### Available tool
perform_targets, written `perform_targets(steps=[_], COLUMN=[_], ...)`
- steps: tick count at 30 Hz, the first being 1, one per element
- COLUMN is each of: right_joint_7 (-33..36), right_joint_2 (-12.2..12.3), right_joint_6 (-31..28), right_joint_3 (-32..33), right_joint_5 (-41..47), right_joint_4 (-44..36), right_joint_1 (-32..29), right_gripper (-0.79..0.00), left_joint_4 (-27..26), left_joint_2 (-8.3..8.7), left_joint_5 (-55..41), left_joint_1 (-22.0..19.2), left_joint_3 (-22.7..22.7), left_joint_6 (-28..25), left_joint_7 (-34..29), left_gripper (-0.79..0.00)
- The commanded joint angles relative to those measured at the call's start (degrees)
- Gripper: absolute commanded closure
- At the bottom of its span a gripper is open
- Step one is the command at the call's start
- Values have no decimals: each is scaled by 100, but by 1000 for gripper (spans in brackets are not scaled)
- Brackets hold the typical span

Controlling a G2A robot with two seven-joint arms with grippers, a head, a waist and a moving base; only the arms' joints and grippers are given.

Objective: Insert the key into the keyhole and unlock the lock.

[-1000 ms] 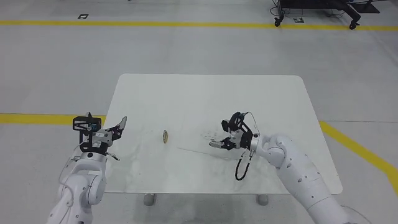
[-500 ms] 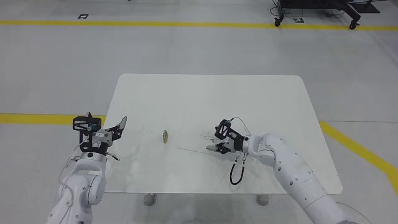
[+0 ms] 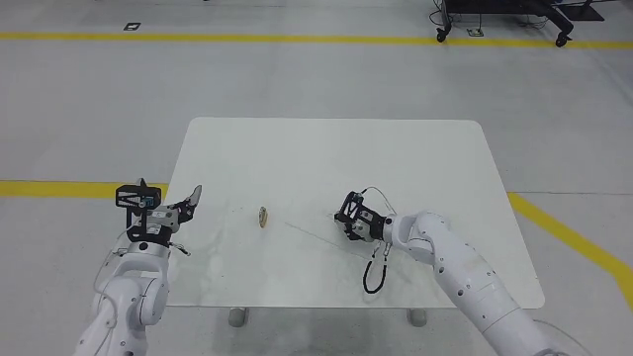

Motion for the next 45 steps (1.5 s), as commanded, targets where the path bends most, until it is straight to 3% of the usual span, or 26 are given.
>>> perform_targets(steps=[1,14,31,35,38,40,45], right_joint_7=[-44,-448,-407,-407,-407,-407,-407], right_joint_2=[13,96,100,100,100,100,100], right_joint_6=[-5,113,28,28,28,28,28], right_joint_3=[13,127,128,128,128,128,128], right_joint_5=[-53,-422,-347,-347,-347,-347,-347], right_joint_4=[-34,-291,-255,-255,-255,-255,-255], right_joint_1=[-21,-168,-171,-171,-171,-171,-171], right_gripper=[0,0,0,0,0,0,0], left_joint_4=[0,0,0,-259,-454,-530,-530], left_joint_2=[0,0,0,-28,-76,-104,-104], left_joint_5=[0,0,0,31,44,113,113], left_joint_1=[0,0,0,-183,-551,-806,-806], left_joint_3=[0,0,0,444,907,1342,1342], left_joint_6=[0,0,0,-384,-391,-705,-705], left_joint_7=[0,0,0,-196,-701,-1123,-1123], left_gripper=[-785,-785,-785,-785,-785,-785,-785])
